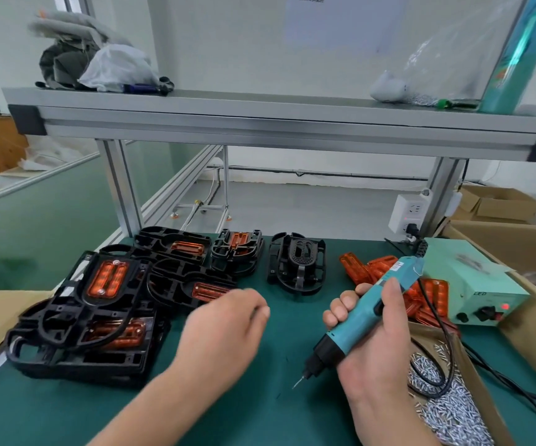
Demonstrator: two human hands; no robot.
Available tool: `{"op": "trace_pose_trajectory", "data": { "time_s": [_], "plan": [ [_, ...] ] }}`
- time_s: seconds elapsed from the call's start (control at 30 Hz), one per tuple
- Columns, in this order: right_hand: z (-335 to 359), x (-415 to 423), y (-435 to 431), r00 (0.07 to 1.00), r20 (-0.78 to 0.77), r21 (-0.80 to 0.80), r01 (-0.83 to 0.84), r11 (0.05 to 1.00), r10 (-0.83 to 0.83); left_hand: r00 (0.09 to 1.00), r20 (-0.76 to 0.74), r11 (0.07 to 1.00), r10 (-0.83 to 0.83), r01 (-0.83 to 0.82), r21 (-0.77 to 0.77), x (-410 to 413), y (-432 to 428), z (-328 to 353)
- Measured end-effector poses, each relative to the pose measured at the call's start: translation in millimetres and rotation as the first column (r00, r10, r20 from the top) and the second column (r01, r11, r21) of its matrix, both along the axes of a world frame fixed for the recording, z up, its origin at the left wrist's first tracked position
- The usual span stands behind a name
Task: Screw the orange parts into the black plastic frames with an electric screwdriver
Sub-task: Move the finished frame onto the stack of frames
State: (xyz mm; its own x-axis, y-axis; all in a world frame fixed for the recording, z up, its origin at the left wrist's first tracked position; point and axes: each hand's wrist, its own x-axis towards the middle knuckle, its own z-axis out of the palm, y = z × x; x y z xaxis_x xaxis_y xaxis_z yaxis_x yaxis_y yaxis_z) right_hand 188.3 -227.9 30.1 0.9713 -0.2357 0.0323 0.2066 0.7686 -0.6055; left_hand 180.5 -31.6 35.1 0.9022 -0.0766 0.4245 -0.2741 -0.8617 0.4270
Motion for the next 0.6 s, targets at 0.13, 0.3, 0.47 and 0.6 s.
{"op": "trace_pose_trajectory", "data": {
  "time_s": [0.13,0.3,0.47,0.6],
  "plan": [
    [-1.4,1.4,0.5,1.0,-0.006,0.019,-0.001,1.0,0.001,0.997,-0.076,0.997,-0.016,0.022,0.068,18.4,-23.7,-24.9],
    [-2.4,1.7,0.1,1.0,-0.01,0.036,-0.018,0.999,0.019,0.996,-0.088,0.977,0.02,-0.001,0.211,46.4,-34.4,-39.2],
    [-1.9,0.1,0.8,0.999,0.0,0.033,-0.034,0.999,0.034,0.999,-0.006,0.962,0.041,-0.038,0.272,77.8,-43.7,-37.5],
    [-0.2,-1.1,1.7,0.999,-0.002,0.034,-0.035,0.999,0.035,0.998,-0.027,0.946,0.049,-0.038,0.321,93.5,-50.9,-38.9]
  ]
}}
